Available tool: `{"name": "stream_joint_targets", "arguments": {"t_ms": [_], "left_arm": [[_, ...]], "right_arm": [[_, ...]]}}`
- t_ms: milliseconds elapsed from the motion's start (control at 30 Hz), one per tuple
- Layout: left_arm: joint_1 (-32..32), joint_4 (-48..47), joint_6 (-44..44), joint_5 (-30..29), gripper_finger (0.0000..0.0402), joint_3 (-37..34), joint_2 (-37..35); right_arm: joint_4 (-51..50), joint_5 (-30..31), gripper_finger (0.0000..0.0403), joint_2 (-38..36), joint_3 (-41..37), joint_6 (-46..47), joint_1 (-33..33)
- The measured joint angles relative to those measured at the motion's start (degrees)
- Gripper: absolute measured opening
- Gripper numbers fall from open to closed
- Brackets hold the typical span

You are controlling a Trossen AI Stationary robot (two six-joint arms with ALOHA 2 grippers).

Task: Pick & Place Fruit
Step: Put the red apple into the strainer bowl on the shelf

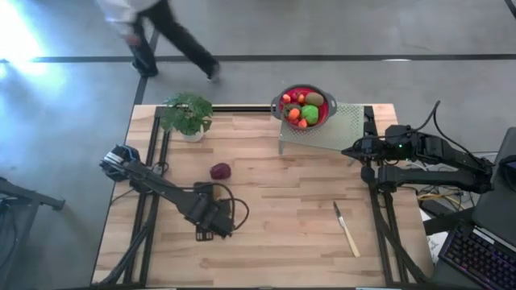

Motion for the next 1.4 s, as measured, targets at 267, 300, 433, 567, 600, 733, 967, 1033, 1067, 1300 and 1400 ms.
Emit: {"name": "stream_joint_targets", "arguments": {"t_ms": [267,300,433,567,600,733,967,1033,1067,1300,1400], "left_arm": [[0.0,1.26,-3.9,-2.49,0.0303,-0.06,0.0],[0.0,1.29,-3.14,-2.47,0.0303,-0.07,0.0],[0.11,1.01,-2.34,-2.49,0.0303,-0.07,-0.48],[0.26,0.28,-4.65,-2.5,0.0307,-0.09,-0.8],[0.26,0.33,-5.51,-2.48,0.0311,-0.11,-1.14],[0.26,0.22,-7.73,-2.51,0.0341,-0.09,-1.88],[0.15,-0.41,-8.71,-2.48,0.0394,-1.31,-1.99],[0.27,0.62,-7.88,-2.48,0.0395,-2.32,-1.99],[0.37,1.35,-7.82,-2.44,0.0397,-2.88,-1.99],[1.53,6.44,-7.94,-0.55,0.04,-6.81,-1.99],[1.57,7.85,-7.7,0.35,0.04,-8.02,-1.99]], "right_arm": [[0.0,0.02,0.0013,0.0,0.02,0.0,0.0],[0.0,0.0,0.0013,-0.02,0.0,0.0,0.0],[0.0,0.0,0.0013,0.0,0.01,0.0,0.0],[0.0,0.0,0.0013,0.0,0.02,0.0,0.0],[0.0,0.0,0.0013,0.0,0.0,0.0,0.0],[0.0,0.0,0.0013,0.0,0.01,0.0,0.0],[0.0,0.0,0.0013,0.0,0.02,0.0,0.0],[0.0,0.0,0.0013,0.0,0.02,0.0,0.0],[0.0,0.01,0.0013,0.0,0.01,0.0,0.0],[0.0,0.01,0.0013,0.0,0.02,0.0,0.0],[0.0,0.0,0.0013,-0.01,0.02,0.0,0.0]]}}
